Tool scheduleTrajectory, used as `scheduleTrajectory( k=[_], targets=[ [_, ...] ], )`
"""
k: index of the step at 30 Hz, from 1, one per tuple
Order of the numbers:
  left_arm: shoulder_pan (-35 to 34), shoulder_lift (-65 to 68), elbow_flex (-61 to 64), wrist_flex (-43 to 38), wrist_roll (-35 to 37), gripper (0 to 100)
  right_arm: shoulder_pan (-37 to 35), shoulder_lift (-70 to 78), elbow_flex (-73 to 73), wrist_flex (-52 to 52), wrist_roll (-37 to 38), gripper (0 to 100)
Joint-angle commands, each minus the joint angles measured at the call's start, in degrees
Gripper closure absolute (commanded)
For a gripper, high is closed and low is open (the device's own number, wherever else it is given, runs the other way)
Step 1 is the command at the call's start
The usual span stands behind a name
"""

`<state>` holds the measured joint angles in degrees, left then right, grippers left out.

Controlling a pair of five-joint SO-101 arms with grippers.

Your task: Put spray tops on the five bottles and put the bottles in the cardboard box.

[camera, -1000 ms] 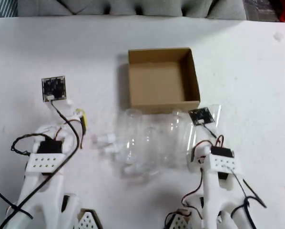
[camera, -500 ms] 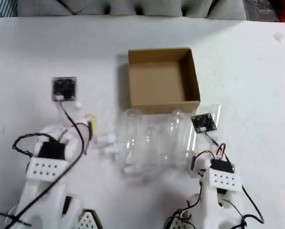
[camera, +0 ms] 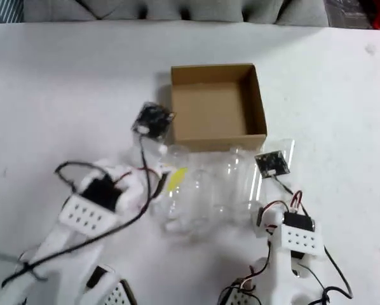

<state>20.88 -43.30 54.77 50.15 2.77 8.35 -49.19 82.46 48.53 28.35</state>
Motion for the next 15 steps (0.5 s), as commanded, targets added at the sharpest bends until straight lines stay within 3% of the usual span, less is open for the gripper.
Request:
scheduleTrajectory(
  k=[1,15],
  targets=[
    [1.27,12.62,-9.85,0.18,-0.44,76,1.36,-0.92,0.70,-0.92,4.75,96.0],
    [-6.73,47.87,-30.15,0.62,0.00,73,1.45,-0.92,0.79,-0.92,5.19,96.0]
  ],
)
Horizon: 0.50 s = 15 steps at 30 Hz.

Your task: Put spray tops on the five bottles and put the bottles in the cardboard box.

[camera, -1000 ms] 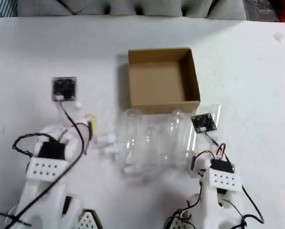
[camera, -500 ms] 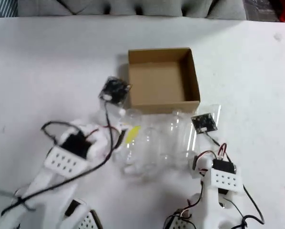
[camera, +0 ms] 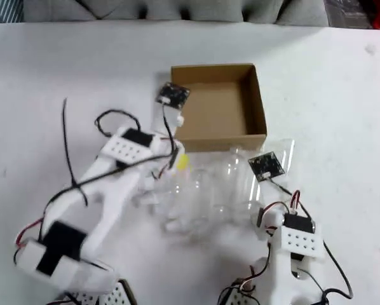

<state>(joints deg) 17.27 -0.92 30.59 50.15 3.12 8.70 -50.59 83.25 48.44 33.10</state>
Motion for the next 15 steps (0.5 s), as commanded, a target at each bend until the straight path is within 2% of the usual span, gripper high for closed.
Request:
scheduleTrajectory(
  k=[1,4,6,10,15],
  targets=[
    [-3.47,6.99,-6.24,0.62,-0.35,70,1.10,0.48,0.00,-0.84,0.44,96.1],
    [-3.74,9.80,-6.68,0.62,-0.35,64,1.10,0.48,0.00,-0.84,0.53,96.1],
    [-4.35,9.71,-6.77,0.62,-0.35,66,1.10,0.48,0.00,-0.84,0.53,96.1],
    [-6.37,8.48,-6.77,0.62,-0.35,75,1.10,0.48,0.00,-0.84,0.53,96.1],
    [-11.03,6.11,-6.86,0.70,-0.35,92,1.10,0.48,0.00,-0.84,0.53,96.1]
  ],
)
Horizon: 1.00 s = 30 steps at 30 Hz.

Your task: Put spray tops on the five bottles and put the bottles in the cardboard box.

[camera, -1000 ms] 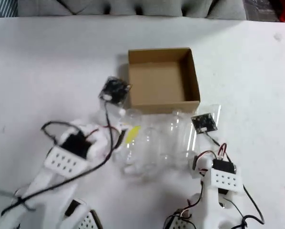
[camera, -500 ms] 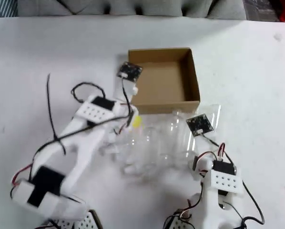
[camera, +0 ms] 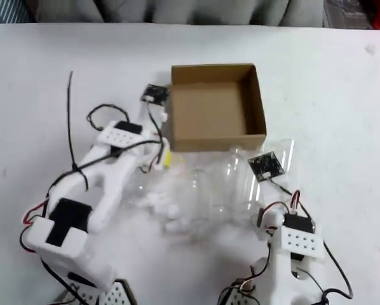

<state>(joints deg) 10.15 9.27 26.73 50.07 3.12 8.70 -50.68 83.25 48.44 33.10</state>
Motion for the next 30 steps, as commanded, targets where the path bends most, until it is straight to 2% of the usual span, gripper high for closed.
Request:
scheduleTrajectory(
  k=[1,2,6,11,13,18,20,22,26,30],
  targets=[
    [-5.32,-4.70,-2.99,0.79,-0.35,96,1.10,0.57,0.00,-0.84,0.53,96.1],
    [-6.81,-5.41,-2.99,0.88,-0.35,99,1.10,0.57,0.00,-0.84,0.53,96.1],
    [-13.05,-8.40,-2.99,2.46,-0.35,94,1.10,0.57,0.00,-0.84,0.53,96.1],
    [-20.88,-12.88,-2.73,3.16,0.88,94,1.10,0.57,0.00,-0.84,0.53,96.1],
    [-24.40,-14.46,-2.55,3.16,5.63,94,1.10,0.57,0.00,-0.84,0.53,96.1],
    [-35.38,-15.52,-2.81,2.02,25.14,92,1.19,0.57,0.00,-0.84,0.53,96.1],
    [-38.20,-15.43,-2.20,1.14,31.12,85,1.19,0.57,0.00,-0.84,0.53,96.1],
    [-39.52,-15.43,-1.14,0.70,34.02,76,1.19,0.57,0.00,-0.84,0.53,96.1],
    [-39.78,-15.52,0.79,1.05,34.11,60,1.19,0.57,0.00,-0.84,0.53,96.1],
    [-39.78,-15.60,2.90,1.05,28.75,60,1.19,0.57,0.00,-0.84,0.53,96.1]
  ],
)
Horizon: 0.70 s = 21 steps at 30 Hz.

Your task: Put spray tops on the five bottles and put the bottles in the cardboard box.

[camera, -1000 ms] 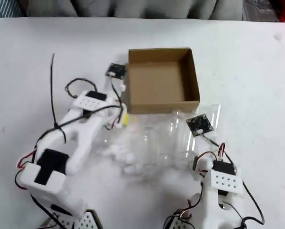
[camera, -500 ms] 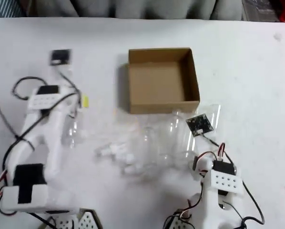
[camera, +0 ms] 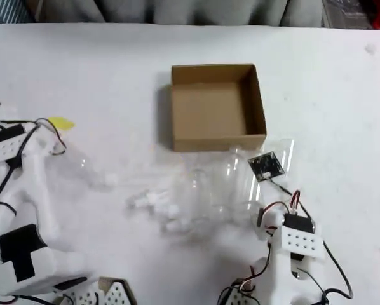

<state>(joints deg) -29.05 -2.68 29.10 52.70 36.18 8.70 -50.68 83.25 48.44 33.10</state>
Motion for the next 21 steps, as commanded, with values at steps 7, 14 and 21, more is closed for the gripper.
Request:
scheduleTrajectory(
  k=[7,14,21],
  targets=[
    [-2.51,-4.09,0.97,1.67,-14.95,60,1.19,0.57,0.00,-0.84,0.53,96.1],
    [-5.41,-10.86,-6.07,15.21,-29.27,60,1.19,0.57,0.00,-0.84,0.53,96.1],
    [-4.09,-22.37,-4.31,23.91,-46.59,60,1.19,0.57,0.09,-0.84,0.53,96.1]
  ],
)
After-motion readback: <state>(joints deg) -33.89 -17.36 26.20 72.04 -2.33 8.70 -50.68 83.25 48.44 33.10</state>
